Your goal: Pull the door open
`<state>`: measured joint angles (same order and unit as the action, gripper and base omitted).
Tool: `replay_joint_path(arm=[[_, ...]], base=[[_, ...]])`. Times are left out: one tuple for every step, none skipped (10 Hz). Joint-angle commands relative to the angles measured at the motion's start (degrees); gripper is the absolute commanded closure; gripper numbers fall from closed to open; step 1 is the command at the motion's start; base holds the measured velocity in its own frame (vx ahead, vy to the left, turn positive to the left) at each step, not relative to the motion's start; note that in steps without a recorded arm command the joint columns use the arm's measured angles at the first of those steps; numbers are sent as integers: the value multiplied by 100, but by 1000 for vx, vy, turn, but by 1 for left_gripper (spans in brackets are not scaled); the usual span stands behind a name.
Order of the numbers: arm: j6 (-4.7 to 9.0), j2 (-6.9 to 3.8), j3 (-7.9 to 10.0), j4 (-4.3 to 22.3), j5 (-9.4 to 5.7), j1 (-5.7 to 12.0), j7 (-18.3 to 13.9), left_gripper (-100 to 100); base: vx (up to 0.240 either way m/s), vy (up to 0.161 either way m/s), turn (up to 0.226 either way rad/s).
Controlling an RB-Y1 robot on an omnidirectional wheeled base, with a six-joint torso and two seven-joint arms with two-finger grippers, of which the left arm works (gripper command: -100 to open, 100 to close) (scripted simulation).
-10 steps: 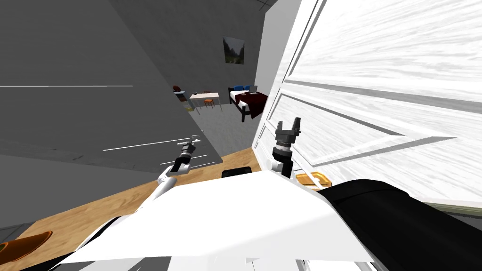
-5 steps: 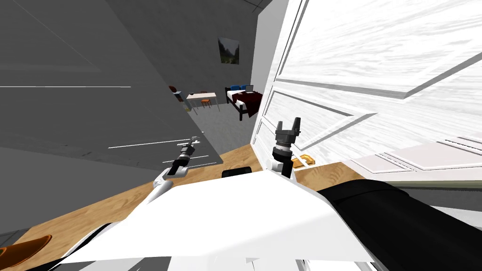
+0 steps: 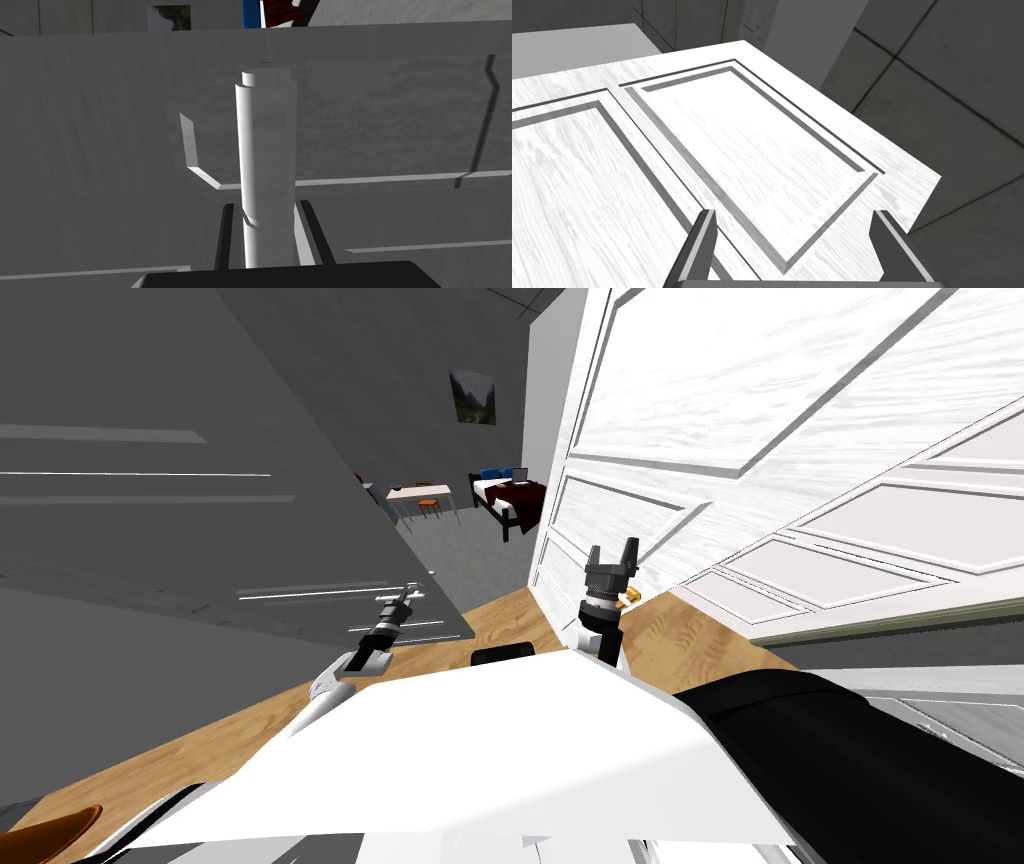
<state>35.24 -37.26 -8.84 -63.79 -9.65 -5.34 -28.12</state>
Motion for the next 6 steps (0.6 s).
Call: replay_joint_path(arm=[[0, 0, 0, 0, 0, 0, 0, 100], [211, -129, -85, 19, -3, -120, -106, 100], [313, -201, -113, 26, -9, -174, -154, 100], [422, -278, -142, 33, -16, -232, -206, 100], [532, -355, -172, 40, -23, -290, -258, 100], [637, -429, -200, 47, -29, -345, -308, 100]], base=[[-100, 40, -43], [-186, 57, -180], [-243, 111, -189], [-239, 118, -166], [-205, 107, -144], [-179, 105, -119]])
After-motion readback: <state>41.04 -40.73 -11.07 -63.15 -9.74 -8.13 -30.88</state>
